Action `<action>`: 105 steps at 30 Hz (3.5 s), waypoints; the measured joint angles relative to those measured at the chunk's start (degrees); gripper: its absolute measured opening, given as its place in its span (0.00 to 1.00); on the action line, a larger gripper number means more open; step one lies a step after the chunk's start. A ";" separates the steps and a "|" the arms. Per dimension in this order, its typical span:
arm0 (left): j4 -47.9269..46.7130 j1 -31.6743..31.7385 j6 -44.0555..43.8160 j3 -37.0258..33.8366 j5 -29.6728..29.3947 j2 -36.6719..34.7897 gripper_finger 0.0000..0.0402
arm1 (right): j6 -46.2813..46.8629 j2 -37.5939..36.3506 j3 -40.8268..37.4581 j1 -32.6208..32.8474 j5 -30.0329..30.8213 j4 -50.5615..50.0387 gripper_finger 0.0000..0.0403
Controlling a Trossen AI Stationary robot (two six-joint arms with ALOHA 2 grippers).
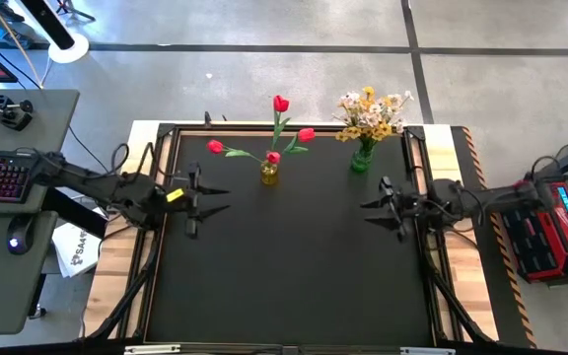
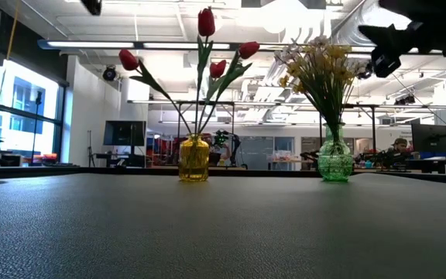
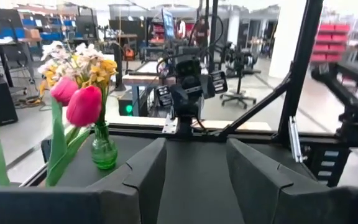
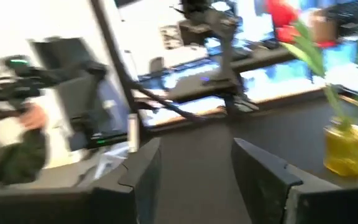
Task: Sort flowers into vase by color
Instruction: Return to Home Position
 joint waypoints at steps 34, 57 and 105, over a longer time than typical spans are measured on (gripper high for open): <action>-0.33 9.47 2.43 -30.92 -0.64 -38.95 0.23 | 3.42 -7.26 -1.51 -4.13 -6.81 -5.52 0.41; -1.51 19.23 -1.89 -33.17 9.84 -38.85 0.02 | -6.69 -20.60 -9.41 -3.57 -9.23 -8.69 0.19; -4.11 19.15 -1.82 -33.13 26.29 -37.96 0.02 | -6.62 -20.03 -9.35 -3.07 -6.57 -12.92 0.15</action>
